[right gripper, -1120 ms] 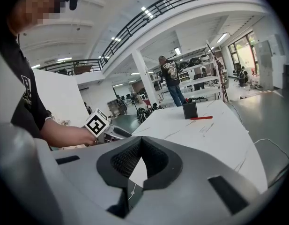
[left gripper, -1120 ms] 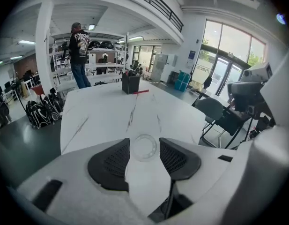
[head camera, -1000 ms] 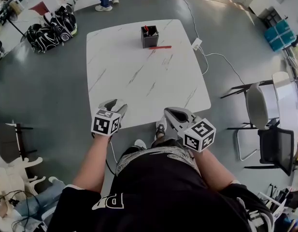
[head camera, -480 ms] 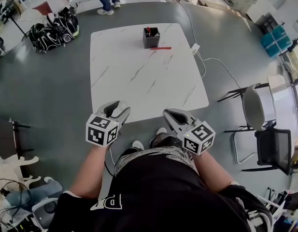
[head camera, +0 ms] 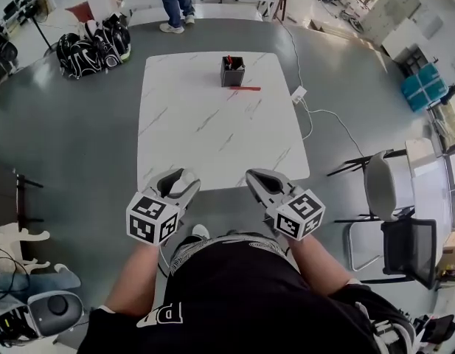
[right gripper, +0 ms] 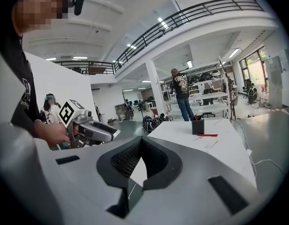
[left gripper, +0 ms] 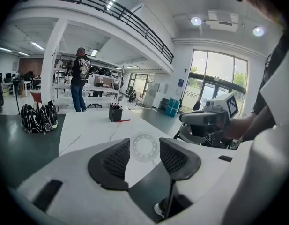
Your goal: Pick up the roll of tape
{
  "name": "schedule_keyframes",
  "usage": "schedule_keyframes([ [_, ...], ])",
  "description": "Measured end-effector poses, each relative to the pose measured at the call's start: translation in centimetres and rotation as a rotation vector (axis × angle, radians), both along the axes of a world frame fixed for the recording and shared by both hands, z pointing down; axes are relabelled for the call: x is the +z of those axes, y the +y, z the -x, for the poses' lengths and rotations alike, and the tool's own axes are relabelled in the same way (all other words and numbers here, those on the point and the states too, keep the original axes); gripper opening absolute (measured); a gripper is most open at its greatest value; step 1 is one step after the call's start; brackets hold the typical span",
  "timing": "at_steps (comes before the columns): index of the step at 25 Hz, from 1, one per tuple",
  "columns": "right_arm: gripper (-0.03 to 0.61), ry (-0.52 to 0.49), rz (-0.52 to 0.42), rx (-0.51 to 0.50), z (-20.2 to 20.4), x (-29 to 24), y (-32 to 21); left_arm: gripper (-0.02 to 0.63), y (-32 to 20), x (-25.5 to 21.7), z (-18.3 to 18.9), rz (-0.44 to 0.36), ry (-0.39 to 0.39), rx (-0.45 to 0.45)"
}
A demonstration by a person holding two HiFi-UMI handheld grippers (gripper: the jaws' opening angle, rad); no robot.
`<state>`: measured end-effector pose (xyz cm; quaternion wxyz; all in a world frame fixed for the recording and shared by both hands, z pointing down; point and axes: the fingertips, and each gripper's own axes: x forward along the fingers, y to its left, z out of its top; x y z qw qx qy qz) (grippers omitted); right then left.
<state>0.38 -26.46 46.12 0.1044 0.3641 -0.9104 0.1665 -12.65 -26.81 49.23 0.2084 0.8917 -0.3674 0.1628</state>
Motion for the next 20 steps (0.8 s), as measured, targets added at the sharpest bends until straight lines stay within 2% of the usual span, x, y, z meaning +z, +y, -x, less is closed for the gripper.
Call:
schedule_keyframes([
  [7, 0.003, 0.000, -0.039, -0.029, -3.3, -2.2, 2.1, 0.209, 1.9, -2.5, -2.9, -0.039, 0.026, -0.052],
  [12, 0.003, -0.004, -0.026, -0.037, -5.5, -2.1, 3.9, 0.209, 3.5, -3.3, -4.8, -0.054, 0.019, -0.082],
  [20, 0.004, -0.017, -0.015, -0.042, -7.3, -1.8, 5.1, 0.209, 4.5, -4.0, -6.6, -0.064, -0.003, -0.075],
])
